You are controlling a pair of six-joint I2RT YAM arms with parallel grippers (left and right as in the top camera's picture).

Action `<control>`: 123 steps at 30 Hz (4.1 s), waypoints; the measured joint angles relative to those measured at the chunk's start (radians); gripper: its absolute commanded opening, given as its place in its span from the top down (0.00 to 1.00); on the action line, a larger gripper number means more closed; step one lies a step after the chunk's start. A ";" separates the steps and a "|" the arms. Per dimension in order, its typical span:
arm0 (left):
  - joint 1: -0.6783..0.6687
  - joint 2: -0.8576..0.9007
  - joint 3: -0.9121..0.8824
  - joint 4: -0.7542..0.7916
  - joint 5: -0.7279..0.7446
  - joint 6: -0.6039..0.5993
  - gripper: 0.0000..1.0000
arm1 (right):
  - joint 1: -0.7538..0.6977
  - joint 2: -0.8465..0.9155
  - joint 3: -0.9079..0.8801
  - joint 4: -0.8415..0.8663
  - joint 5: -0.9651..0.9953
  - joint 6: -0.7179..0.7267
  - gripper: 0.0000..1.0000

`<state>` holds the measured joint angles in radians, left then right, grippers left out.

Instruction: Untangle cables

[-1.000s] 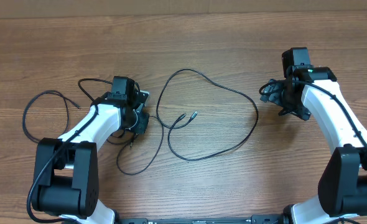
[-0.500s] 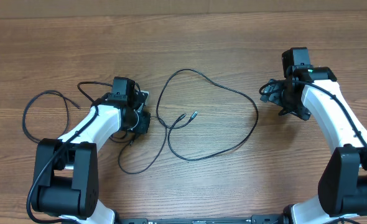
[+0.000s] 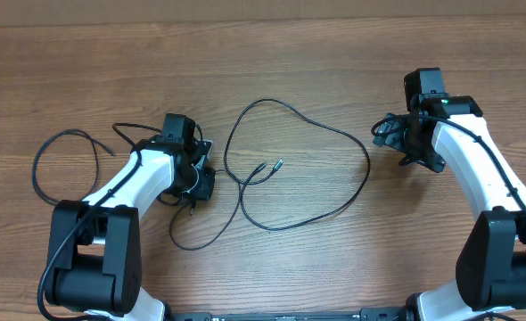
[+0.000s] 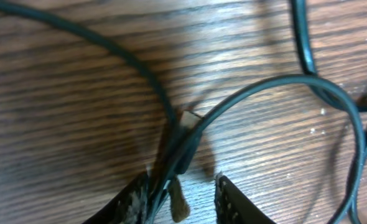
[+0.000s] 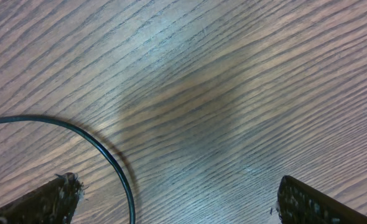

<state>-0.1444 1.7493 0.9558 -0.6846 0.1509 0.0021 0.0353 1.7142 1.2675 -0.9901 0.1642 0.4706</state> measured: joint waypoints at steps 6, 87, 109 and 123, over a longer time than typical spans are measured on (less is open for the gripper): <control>0.000 0.000 0.000 0.000 -0.030 -0.031 0.73 | 0.000 0.000 0.000 0.001 0.000 0.000 0.00; 0.000 -0.211 0.158 -0.214 0.083 -0.174 0.96 | 0.000 0.000 0.000 0.001 0.000 0.000 0.00; 0.000 0.060 0.158 -0.071 0.089 -0.453 0.96 | 0.000 0.000 0.000 0.001 0.001 0.000 0.00; 0.000 0.097 0.158 -0.077 0.069 -0.475 0.76 | 0.000 0.000 0.000 0.001 0.000 0.000 0.00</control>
<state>-0.1440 1.8465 1.1137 -0.7620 0.2203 -0.4728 0.0353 1.7142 1.2675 -0.9894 0.1642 0.4702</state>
